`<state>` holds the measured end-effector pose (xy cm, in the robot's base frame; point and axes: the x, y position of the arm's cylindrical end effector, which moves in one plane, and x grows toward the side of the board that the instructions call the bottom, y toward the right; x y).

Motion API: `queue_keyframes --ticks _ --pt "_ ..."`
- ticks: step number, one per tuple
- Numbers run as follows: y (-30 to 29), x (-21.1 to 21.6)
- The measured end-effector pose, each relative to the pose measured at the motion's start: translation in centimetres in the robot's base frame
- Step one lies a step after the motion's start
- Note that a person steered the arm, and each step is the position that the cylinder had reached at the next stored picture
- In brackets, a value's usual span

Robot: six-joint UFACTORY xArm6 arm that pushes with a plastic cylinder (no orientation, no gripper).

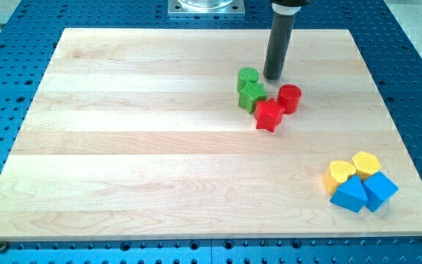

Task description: Point your arm at the bottom right of the board

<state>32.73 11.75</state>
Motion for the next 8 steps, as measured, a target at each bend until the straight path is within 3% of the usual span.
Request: queue_keyframes --ticks 6,8 --pt "-3.6 1.0" --pt "6.8 -1.3"
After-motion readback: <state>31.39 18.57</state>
